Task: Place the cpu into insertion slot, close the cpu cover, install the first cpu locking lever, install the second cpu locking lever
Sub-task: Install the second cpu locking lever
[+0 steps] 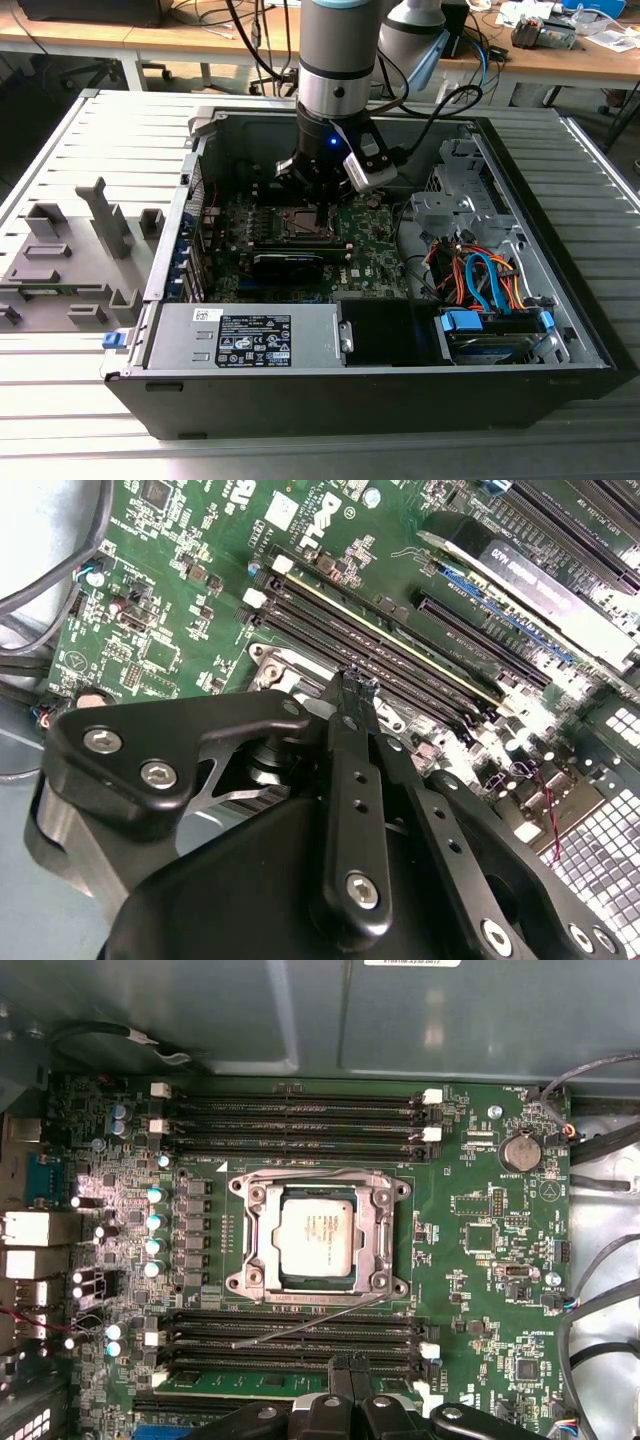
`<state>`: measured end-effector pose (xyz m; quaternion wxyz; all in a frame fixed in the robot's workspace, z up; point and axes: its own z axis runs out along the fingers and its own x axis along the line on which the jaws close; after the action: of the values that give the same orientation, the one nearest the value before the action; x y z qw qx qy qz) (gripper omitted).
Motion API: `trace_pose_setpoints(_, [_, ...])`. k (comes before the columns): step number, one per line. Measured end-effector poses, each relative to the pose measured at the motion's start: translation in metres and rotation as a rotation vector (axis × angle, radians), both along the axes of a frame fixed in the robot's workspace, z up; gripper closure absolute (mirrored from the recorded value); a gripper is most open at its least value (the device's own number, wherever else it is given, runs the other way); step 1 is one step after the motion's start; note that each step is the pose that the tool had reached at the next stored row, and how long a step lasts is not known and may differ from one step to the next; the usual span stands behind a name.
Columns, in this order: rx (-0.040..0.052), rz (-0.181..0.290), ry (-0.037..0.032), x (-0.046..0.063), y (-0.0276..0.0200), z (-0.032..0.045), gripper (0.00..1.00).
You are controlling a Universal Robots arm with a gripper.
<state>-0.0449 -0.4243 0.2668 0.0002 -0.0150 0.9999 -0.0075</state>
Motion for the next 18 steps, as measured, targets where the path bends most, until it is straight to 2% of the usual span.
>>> trace_pose_setpoints(18, [-0.0001,0.000,0.0000,0.0000,-0.0006,-0.0041,0.89])
